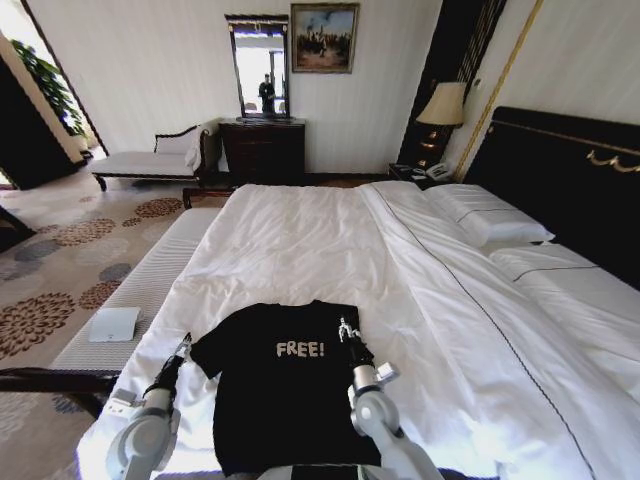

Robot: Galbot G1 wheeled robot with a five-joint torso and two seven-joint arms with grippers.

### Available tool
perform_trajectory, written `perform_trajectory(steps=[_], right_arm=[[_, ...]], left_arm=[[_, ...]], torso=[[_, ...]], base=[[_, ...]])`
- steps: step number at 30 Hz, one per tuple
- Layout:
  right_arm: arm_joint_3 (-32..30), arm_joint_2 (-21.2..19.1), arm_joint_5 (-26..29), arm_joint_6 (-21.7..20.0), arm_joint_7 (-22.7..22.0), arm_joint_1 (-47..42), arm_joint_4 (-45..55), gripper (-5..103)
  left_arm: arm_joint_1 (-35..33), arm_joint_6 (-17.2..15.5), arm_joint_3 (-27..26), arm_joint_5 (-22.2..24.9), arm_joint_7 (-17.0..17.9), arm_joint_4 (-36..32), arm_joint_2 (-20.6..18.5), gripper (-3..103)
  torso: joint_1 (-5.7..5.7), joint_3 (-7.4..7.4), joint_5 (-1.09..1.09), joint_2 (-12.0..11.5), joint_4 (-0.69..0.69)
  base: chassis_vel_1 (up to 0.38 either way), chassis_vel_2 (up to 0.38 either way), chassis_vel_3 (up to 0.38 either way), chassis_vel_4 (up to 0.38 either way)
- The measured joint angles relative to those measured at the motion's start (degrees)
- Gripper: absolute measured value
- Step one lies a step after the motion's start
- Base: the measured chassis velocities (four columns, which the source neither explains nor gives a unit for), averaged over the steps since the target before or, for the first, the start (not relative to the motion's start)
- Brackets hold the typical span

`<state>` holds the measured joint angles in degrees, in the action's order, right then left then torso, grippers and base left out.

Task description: Fold the clothes on the bed.

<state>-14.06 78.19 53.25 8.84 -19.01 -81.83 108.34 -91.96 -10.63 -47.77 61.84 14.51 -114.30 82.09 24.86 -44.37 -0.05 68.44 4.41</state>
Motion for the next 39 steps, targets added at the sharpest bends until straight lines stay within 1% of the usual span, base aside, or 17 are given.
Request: perform_trajectory(steps=[1,2,3,4,6,7,9,10,12,13,14,18,21,25,28,35,39], right_arm=[[-0.7,-0.3,0.8,-2.1,-3.5,-0.5,0.6,58],[-0.7,-0.3,0.8,-2.1,-3.5,-0.5,0.6,58],[-1.5,-0.5,1.6,-4.2,-6.7,-0.8,0.7,58],[-2.3,-0.8,2.9,-6.2,-9.9,-0.9,0.7,63],[-3.1,-1.1,5.1,-8.6,-13.1,-1.1,0.7,74],[-3.1,-1.1,5.1,-8.6,-13.1,-1.1,0.7,74],[-3.3,-1.1,5.7,-9.3,-13.9,-1.3,0.8,85],[-3.3,-1.0,5.6,-9.3,-14.0,-1.4,0.8,85],[-3.0,-0.6,5.5,-9.3,-14.0,-1.8,1.2,95],[-3.0,-0.6,5.5,-9.3,-14.0,-1.8,1.2,95],[-2.8,-0.2,5.3,-9.3,-14.0,-2.1,1.5,99],[-2.0,0.9,3.6,-8.8,-14.4,-3.2,2.5,100],[-1.8,1.5,2.3,-8.2,-15.4,-4.9,4.4,100],[-1.6,1.8,2.2,-8.2,-15.7,-6.8,5.5,100],[-1.6,2.5,2.1,-8.0,-15.7,-6.8,4.3,100],[-1.0,3.3,2.5,-7.9,-15.8,-7.0,5.1,100],[-0.5,4.2,1.7,-7.4,-15.7,-7.8,5.2,100]], left_arm=[[0.0,0.0,0.1,-0.1,0.0,0.0,0.1,100],[0.0,0.0,0.1,-0.1,0.0,0.0,0.1,100],[-0.1,0.0,0.1,-0.1,0.0,0.0,0.1,100],[-0.1,0.1,0.1,-0.2,0.0,-0.1,0.0,100],[-0.4,0.1,0.1,-0.4,0.0,-0.5,-0.1,100],[-0.4,0.1,0.1,-0.4,0.0,-0.5,-0.1,100],[-0.8,0.1,-0.1,-0.4,0.0,-1.1,-0.3,100],[-1.1,0.1,-0.2,-0.4,0.0,-1.4,-0.3,100],[-1.5,0.1,-0.3,-0.4,0.0,-1.7,-0.4,100],[-1.5,0.1,-0.3,-0.4,0.0,-1.7,-0.4,100],[-1.7,0.2,-0.4,-0.4,0.0,-1.9,-0.4,100],[-2.1,0.4,-0.7,-0.4,0.0,-1.9,-0.7,100],[-2.2,0.6,-0.7,-0.4,0.1,-1.7,-0.8,100],[-2.3,0.8,-0.7,-0.4,0.1,-1.6,-0.7,100],[-2.4,0.8,-0.5,-0.4,0.1,-1.5,-0.7,100],[-2.2,0.8,-0.5,-0.3,0.2,-1.5,-1.1,100],[-2.2,0.8,-0.5,-0.3,0.3,-1.3,-1.2,100]], torso=[[0.0,0.0,0.0,0.0,0.0],[0.0,0.0,0.0,0.0,0.0],[0.0,0.0,0.01,0.0,0.0],[0.0,0.0,0.01,0.0,0.0],[0.01,-0.01,0.01,0.0,0.0],[0.01,-0.01,0.01,0.0,0.0],[0.01,0.0,0.02,0.0,0.0],[0.01,0.0,0.01,0.0,-0.01],[0.0,0.0,0.01,0.0,-0.01],[0.0,0.0,0.01,0.0,-0.01],[0.0,0.0,0.01,0.0,-0.01],[0.0,0.0,0.01,0.0,-0.01],[0.01,0.0,0.0,0.0,-0.01],[0.0,0.0,0.0,0.0,0.0],[0.0,0.0,0.01,0.0,0.0],[0.01,-0.01,0.01,0.0,0.0],[0.0,0.0,0.0,0.0,-0.01]], base=[[0.0,0.0,0.0,0.0],[0.0,0.0,0.0,0.0],[0.0,0.0,0.0,0.0],[0.0,0.0,0.0,0.0],[0.0,0.0,0.0,0.0],[0.0,0.0,0.0,0.0],[0.0,0.0,0.0,0.0],[0.0,0.0,0.0,0.0],[0.0,0.0,0.0,0.0],[0.0,0.0,0.0,0.0],[0.0,0.0,0.0,0.0],[0.0,0.0,0.0,0.0],[0.0,0.0,0.0,0.0],[0.0,0.0,0.0,0.0],[0.0,0.0,0.0,0.0],[0.0,0.0,0.0,0.0],[0.0,0.0,0.0,0.0]])
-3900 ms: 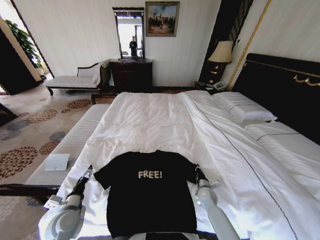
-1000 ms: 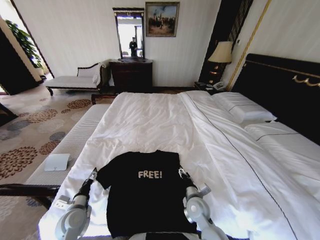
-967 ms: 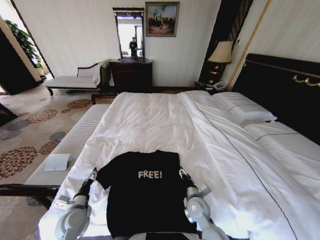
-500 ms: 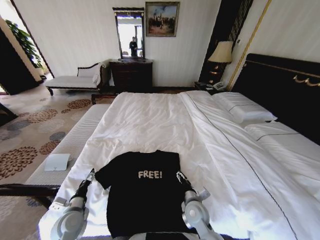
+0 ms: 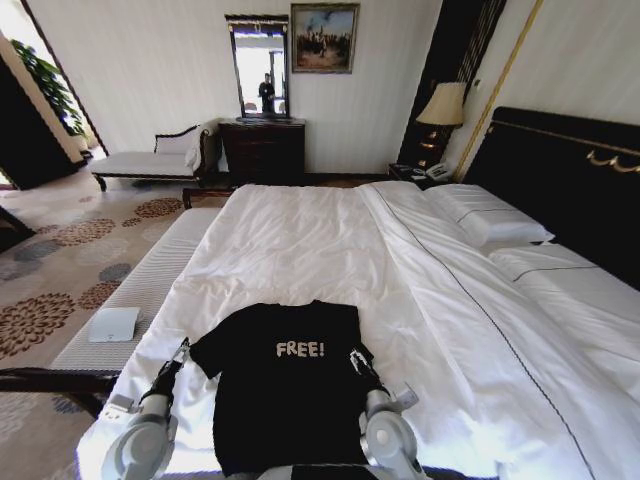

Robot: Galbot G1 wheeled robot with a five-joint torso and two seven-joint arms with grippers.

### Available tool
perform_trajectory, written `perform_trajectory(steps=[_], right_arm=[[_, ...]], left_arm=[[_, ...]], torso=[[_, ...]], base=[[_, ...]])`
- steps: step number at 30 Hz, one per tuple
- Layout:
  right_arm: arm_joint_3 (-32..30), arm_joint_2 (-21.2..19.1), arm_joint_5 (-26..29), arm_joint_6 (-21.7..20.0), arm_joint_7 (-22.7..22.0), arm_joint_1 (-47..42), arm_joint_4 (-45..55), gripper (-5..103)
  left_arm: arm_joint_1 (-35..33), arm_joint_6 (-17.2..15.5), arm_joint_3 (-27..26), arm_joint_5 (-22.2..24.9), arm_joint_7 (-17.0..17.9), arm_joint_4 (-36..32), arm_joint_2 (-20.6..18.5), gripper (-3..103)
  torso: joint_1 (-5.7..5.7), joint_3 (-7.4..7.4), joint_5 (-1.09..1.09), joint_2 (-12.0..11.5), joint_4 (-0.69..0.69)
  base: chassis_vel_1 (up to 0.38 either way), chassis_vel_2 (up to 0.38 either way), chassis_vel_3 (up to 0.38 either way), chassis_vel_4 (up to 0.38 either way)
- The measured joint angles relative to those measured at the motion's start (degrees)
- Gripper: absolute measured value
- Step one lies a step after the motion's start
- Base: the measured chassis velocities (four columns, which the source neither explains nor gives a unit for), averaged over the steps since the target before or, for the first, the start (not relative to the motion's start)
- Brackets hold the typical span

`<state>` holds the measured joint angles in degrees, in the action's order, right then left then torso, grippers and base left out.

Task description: Fold the clothes on the bed.

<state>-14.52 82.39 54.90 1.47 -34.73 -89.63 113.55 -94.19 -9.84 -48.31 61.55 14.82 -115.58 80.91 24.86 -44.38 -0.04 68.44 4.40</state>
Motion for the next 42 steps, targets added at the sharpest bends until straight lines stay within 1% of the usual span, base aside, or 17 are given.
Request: perform_trajectory(steps=[4,7,12,15,16,19,20,25,27,28,30,31,34,36,40,41,42], right_arm=[[0.7,0.4,0.1,0.1,0.1,-0.8,1.1,100],[0.9,0.6,0.0,0.1,0.2,-0.4,0.1,100],[-0.4,0.7,-0.5,0.6,-0.3,1.4,-0.2,100],[-1.3,-0.1,-3.8,1.3,-0.6,1.6,1.2,100],[-1.3,-0.1,-3.8,1.3,-0.6,1.6,1.2,100],[-0.8,-0.5,-6.9,1.7,-0.6,-0.2,2.6,100],[-0.8,-0.5,-6.9,1.7,-0.6,-0.2,2.6,100],[1.1,-0.3,-5.4,1.5,-0.3,-1.5,2.5,100],[1.5,-0.2,-2.7,1.0,-0.1,-1.0,1.9,100],[1.5,-0.2,-0.9,0.8,0.0,-0.6,1.9,103],[1.5,-0.2,0.2,0.7,0.1,-0.4,1.8,103],[1.6,-0.1,1.5,0.5,0.2,0.1,1.4,100],[1.7,0.3,2.0,0.5,0.7,1.9,-1.1,90],[1.7,0.4,2.0,0.5,0.8,2.4,-1.8,90],[2.2,0.1,2.0,0.5,0.9,4.3,-4.2,69],[2.2,0.1,2.0,0.5,0.9,4.3,-4.2,69],[2.3,0.1,1.8,0.5,0.9,4.6,-4.7,65]], left_arm=[[0.2,0.0,0.0,0.0,0.1,0.1,0.0,100],[0.2,0.0,0.0,0.0,0.1,0.2,0.0,100],[0.3,0.0,0.0,-0.1,0.2,0.2,-0.2,100],[0.6,0.0,-0.3,0.0,0.3,0.2,-0.4,100],[0.6,0.0,-0.3,0.0,0.3,0.2,-0.4,100],[0.8,-0.1,-0.3,0.0,0.3,0.6,-0.5,100],[0.8,-0.1,-0.3,0.0,0.3,0.6,-0.5,100],[1.1,-0.1,-0.1,-0.3,0.4,0.9,-0.1,100],[1.3,-0.2,0.0,-0.6,0.4,0.9,0.1,100],[1.3,-0.2,0.0,-0.7,0.5,0.9,0.3,100],[1.3,-0.2,0.1,-0.8,0.6,0.9,0.4,100],[1.2,-0.3,0.1,-0.9,0.6,0.8,0.5,100],[1.1,-0.4,0.1,-1.0,0.7,0.7,0.5,100],[1.3,-0.6,0.0,-0.9,1.0,0.7,0.5,100],[2.6,-1.4,-0.1,-0.5,1.8,0.7,0.2,100],[2.6,-1.4,-0.1,-0.5,1.8,0.7,0.2,100],[3.1,-1.5,-0.1,-0.3,2.0,0.7,0.1,100]], torso=[[0.0,0.0,0.0,0.0,0.01],[0.0,0.0,0.0,0.0,0.01],[0.0,0.0,0.0,0.0,0.0],[0.0,0.0,0.0,0.0,0.0],[0.0,0.0,0.0,0.0,0.0],[0.0,0.0,0.0,0.0,0.01],[0.0,0.0,0.0,0.0,0.01],[0.0,0.0,0.0,0.0,0.01],[0.0,0.0,0.01,0.0,0.01],[0.0,0.0,0.0,0.0,0.0],[0.0,0.0,0.0,0.0,0.0],[0.0,0.0,0.0,0.0,0.0],[0.0,0.0,0.0,0.0,0.0],[0.0,0.0,0.0,0.0,0.0],[0.0,0.0,0.0,0.0,0.0],[0.0,0.0,0.0,0.0,0.0],[0.0,0.0,0.0,0.0,0.0]], base=[[0.0,0.0,0.0,0.0],[0.0,0.0,0.0,0.0],[0.0,0.0,0.0,0.0],[0.0,0.0,0.0,0.0],[0.0,0.0,0.0,0.0],[0.0,0.0,0.0,0.0],[0.0,0.0,0.0,0.0],[0.0,0.0,0.0,0.0],[0.0,0.0,0.0,0.0],[0.0,0.0,0.0,0.0],[0.0,0.0,0.0,0.0],[0.0,0.0,0.0,0.0],[0.0,0.0,0.0,0.0],[0.0,0.0,0.0,0.0],[0.0,0.0,0.0,0.0],[0.0,0.0,0.0,0.0],[0.0,0.0,0.0,0.0]])
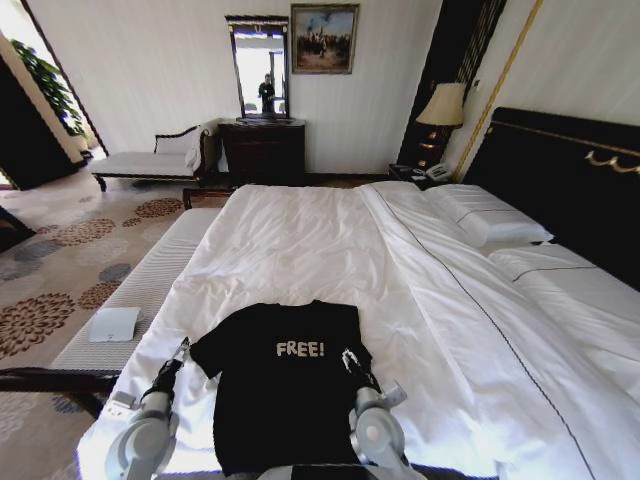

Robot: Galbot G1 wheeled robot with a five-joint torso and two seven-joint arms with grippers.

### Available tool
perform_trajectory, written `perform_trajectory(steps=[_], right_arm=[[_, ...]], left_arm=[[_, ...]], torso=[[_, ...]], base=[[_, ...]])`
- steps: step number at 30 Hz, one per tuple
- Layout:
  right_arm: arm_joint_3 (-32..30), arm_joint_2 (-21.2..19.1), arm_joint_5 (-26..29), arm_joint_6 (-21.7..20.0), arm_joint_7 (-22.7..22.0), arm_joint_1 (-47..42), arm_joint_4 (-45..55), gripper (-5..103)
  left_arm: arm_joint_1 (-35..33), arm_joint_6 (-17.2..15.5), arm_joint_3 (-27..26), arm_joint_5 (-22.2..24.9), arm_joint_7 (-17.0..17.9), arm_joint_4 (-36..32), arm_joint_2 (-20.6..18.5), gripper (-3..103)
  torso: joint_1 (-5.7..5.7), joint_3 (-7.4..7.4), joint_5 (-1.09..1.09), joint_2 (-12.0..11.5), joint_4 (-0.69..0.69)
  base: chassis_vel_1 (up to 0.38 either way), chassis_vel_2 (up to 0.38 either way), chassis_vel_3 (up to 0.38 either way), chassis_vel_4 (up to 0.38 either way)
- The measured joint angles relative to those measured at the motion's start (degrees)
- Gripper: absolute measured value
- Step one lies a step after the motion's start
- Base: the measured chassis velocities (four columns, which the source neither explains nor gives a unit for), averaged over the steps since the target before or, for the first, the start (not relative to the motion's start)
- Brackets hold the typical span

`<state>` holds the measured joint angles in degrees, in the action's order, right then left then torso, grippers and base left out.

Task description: Fold the clothes on the bed.

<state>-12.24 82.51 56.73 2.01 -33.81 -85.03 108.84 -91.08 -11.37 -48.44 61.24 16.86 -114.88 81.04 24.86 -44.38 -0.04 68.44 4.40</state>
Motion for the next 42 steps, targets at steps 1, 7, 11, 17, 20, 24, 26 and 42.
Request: perform_trajectory(steps=[1,7,11,17,20,24,26,42], right_arm=[[0.1,0.0,-0.2,0.0,0.0,0.2,-0.4,65],[0.5,0.3,-1.0,0.0,0.1,0.1,-1.0,62],[0.2,0.3,-1.2,0.1,0.1,0.0,-1.2,62],[-0.4,0.5,-0.5,0.3,-0.6,-0.2,-0.8,73],[-0.7,1.0,-0.1,0.5,-0.8,-0.5,-0.4,76],[-0.9,1.2,0.1,0.8,-1.1,-0.3,-0.7,77],[-1.0,0.6,0.1,1.0,-1.1,0.0,-1.4,73],[-1.4,0.0,0.0,1.6,-1.2,-0.2,-2.3,24]], left_arm=[[0.5,-0.2,-0.1,0.3,0.2,0.0,-0.1,100],[0.9,-0.3,0.1,0.3,0.5,0.7,0.5,100],[0.8,-0.3,0.2,0.2,0.4,1.3,0.8,100],[1.2,-0.2,0.1,0.1,0.4,1.5,0.8,100],[1.2,-0.1,0.1,-0.3,0.3,1.5,0.8,100],[1.1,0.1,0.5,-1.4,0.2,2.0,0.8,100],[1.1,0.3,0.7,-2.3,0.0,2.3,0.8,100],[2.3,0.0,1.4,-3.8,0.3,2.7,0.8,100]], torso=[[0.0,0.0,0.0,0.0,0.01],[0.0,0.0,0.0,0.0,0.0],[0.0,0.0,0.0,0.0,0.0],[0.0,0.0,0.0,0.0,0.0],[0.0,0.0,0.0,0.0,0.0],[0.0,0.0,0.0,0.0,0.0],[0.0,0.0,0.0,0.0,-0.01],[0.0,0.0,0.0,0.0,0.01]], base=[[0.0,0.0,0.0,0.0],[0.0,0.0,0.0,0.0],[0.0,0.0,0.0,0.0],[0.0,0.0,0.0,0.0],[0.0,0.0,0.0,0.0],[0.0,0.0,0.0,0.0],[0.0,0.0,0.0,0.0],[0.0,0.0,0.0,0.0]])
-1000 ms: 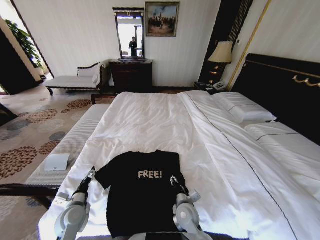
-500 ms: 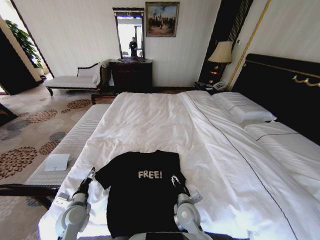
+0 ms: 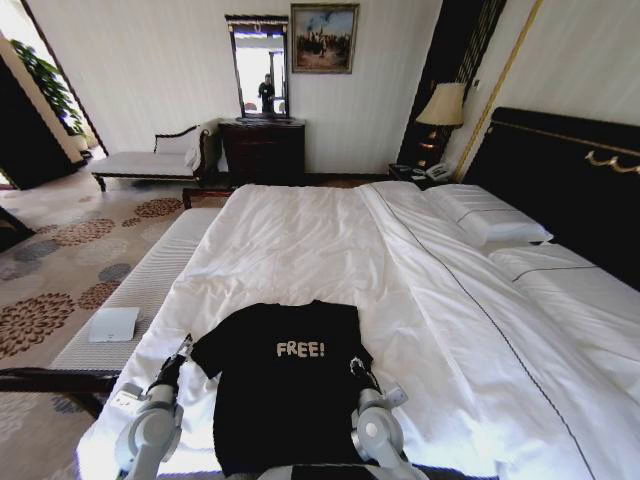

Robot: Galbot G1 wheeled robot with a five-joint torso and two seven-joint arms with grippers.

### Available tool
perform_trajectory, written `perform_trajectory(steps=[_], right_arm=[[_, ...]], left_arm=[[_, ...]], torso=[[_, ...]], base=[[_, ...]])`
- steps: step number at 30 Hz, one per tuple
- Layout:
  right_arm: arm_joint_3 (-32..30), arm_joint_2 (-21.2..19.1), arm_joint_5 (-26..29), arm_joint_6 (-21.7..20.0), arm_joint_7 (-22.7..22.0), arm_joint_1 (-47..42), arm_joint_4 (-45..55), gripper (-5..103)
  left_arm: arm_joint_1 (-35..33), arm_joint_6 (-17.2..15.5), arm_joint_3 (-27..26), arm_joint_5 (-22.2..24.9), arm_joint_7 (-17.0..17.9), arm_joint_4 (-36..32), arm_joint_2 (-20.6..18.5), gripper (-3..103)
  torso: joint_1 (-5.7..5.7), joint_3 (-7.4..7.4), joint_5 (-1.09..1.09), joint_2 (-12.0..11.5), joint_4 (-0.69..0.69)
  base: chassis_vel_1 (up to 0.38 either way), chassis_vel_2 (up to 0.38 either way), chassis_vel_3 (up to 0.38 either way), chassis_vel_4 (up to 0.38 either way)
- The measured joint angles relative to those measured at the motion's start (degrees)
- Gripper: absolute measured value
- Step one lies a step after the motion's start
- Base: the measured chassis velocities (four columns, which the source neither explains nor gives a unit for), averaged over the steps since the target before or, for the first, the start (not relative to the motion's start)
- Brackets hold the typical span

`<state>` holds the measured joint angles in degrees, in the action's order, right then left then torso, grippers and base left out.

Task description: Fold the clothes on the bed.

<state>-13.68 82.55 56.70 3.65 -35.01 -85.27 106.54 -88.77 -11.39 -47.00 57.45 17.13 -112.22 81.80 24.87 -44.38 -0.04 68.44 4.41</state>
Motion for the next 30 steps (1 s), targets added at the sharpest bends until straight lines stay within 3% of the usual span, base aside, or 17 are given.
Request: perform_trajectory(steps=[3,5,7,30], right_arm=[[0.3,0.0,0.0,0.0,-0.1,-0.2,0.8,8],[0.3,-0.1,0.0,0.0,-0.1,-0.2,0.9,8],[0.3,-0.1,0.0,0.0,-0.2,-0.4,1.3,1],[2.4,1.5,1.3,-0.5,-1.1,-5.2,8.0,0]], left_arm=[[0.2,-0.1,0.1,-0.2,0.1,0.0,0.1,100],[0.2,-0.1,0.1,-0.2,0.1,0.0,0.1,100],[0.2,-0.1,0.1,-0.3,0.1,0.0,0.2,100],[-0.9,0.0,-0.8,0.4,0.1,-0.8,-1.0,100]], torso=[[0.0,0.0,0.0,0.0,0.0],[0.0,0.0,0.0,0.0,0.0],[0.0,0.0,0.0,0.0,0.0],[0.0,0.0,-0.01,0.0,-0.01]], base=[[0.0,0.0,0.0,0.0],[0.0,0.0,0.0,0.0],[0.0,0.0,0.0,0.0],[0.0,0.0,0.0,0.0]])
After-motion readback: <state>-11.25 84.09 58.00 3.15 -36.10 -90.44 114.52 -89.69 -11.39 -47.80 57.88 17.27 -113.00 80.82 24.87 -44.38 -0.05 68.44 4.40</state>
